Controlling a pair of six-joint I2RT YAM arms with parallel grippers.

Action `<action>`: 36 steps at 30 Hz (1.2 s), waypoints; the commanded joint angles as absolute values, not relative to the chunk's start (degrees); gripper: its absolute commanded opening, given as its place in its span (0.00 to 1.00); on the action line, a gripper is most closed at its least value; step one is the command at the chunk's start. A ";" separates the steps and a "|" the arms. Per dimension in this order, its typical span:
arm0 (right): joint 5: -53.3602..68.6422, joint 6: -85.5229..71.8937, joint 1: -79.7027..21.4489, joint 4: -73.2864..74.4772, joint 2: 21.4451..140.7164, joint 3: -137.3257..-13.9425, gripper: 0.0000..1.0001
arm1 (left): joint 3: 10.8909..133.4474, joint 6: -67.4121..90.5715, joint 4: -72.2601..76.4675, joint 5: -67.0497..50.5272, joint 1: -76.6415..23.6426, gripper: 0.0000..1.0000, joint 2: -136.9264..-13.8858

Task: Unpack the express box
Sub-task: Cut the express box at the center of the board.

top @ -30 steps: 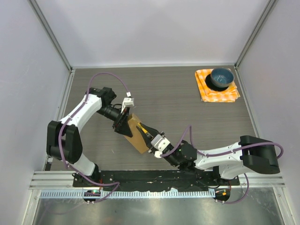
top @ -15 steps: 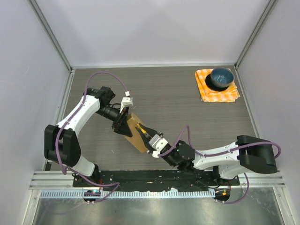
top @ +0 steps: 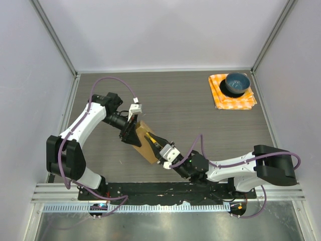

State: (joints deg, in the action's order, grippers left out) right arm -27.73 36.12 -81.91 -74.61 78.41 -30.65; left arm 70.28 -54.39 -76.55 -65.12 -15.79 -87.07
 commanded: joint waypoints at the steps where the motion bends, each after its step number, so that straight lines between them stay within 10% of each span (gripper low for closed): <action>1: -26.28 35.68 -81.65 -95.27 77.35 -32.70 0.01 | 70.58 -54.49 -95.27 -69.43 -16.26 0.00 -84.55; 36: -26.98 36.30 -81.91 -93.34 77.34 -33.84 0.01 | 69.87 -54.32 -95.36 -68.29 -17.75 0.00 -82.35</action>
